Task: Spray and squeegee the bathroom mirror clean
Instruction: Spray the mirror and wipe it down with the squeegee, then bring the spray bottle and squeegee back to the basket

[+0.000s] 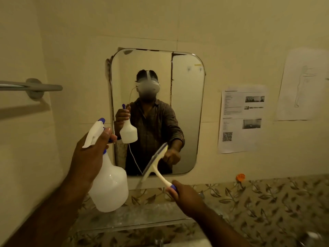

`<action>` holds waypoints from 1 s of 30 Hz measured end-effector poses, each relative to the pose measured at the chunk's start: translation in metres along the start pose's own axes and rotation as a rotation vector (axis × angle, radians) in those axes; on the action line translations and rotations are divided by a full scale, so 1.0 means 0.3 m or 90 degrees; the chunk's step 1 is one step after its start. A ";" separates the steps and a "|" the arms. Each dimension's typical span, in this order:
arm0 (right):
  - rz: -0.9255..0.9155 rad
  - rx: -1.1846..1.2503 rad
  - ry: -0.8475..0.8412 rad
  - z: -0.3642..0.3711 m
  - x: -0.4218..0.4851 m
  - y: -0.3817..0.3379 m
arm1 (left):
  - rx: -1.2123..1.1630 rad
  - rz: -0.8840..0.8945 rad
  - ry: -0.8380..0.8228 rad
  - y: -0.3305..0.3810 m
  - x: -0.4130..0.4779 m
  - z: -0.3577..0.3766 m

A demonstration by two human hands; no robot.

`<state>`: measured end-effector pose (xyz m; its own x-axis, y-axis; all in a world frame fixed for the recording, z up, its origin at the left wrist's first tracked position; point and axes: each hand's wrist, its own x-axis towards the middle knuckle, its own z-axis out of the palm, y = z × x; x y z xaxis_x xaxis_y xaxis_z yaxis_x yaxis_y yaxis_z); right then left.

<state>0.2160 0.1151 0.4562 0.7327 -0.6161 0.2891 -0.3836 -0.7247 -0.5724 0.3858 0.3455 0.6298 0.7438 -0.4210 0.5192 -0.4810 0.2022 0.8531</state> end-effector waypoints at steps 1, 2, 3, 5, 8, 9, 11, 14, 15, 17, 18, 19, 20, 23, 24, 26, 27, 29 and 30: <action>0.022 -0.011 -0.002 -0.021 -0.026 0.059 | 0.002 0.003 -0.005 0.000 -0.002 0.012; 0.044 -0.017 0.000 -0.041 -0.056 0.117 | 0.004 0.009 -0.011 0.000 -0.005 0.025; 0.068 -0.019 0.006 -0.062 -0.088 0.175 | 0.002 0.012 -0.014 0.001 -0.007 0.039; 0.124 -0.007 0.028 -0.108 -0.148 0.279 | 0.000 0.005 -0.017 -0.001 -0.011 0.073; 0.183 0.029 0.090 -0.194 -0.223 0.380 | -0.016 -0.019 -0.034 -0.016 -0.023 0.152; 0.185 0.041 0.118 -0.225 -0.243 0.396 | -0.020 -0.025 -0.041 -0.022 -0.029 0.188; 0.178 0.065 0.180 -0.289 -0.279 0.416 | -0.027 -0.037 -0.060 -0.031 -0.047 0.275; 0.201 0.152 0.247 -0.370 -0.350 0.456 | -0.050 -0.064 -0.098 -0.032 -0.092 0.425; 0.208 0.195 0.259 -0.391 -0.378 0.472 | -0.063 -0.059 -0.116 -0.031 -0.112 0.478; 0.231 0.269 0.284 -0.428 -0.439 0.513 | -0.087 -0.048 -0.155 -0.026 -0.161 0.588; 0.244 0.301 0.295 -0.442 -0.468 0.537 | -0.095 -0.046 -0.171 -0.023 -0.188 0.643; 0.257 0.333 0.303 -0.455 -0.497 0.562 | -0.101 -0.043 -0.184 -0.022 -0.215 0.699; 0.270 0.362 0.310 -0.467 -0.526 0.589 | -0.102 -0.039 -0.193 -0.024 -0.239 0.755; 0.326 0.425 0.320 -0.497 -0.606 0.678 | -0.109 -0.031 -0.220 -0.044 -0.313 0.926; 0.348 0.436 0.324 -0.502 -0.633 0.712 | -0.117 -0.026 -0.234 -0.053 -0.342 0.983; 0.383 0.466 0.331 -0.505 -0.685 0.782 | -0.117 -0.011 -0.261 -0.069 -0.405 1.097; 0.398 0.483 0.332 -0.501 -0.711 0.817 | -0.111 0.002 -0.270 -0.078 -0.439 1.153; 0.441 0.500 0.329 -0.483 -0.762 0.888 | -0.105 0.019 -0.287 -0.104 -0.514 1.265; 0.468 0.506 0.323 -0.468 -0.787 0.925 | -0.104 0.017 -0.298 -0.122 -0.553 1.319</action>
<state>-0.1423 0.0161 0.3368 0.1095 -0.9843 -0.1385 -0.0313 0.1358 -0.9902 0.0963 0.0579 0.4918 0.4261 -0.7584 0.4933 -0.3893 0.3385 0.8567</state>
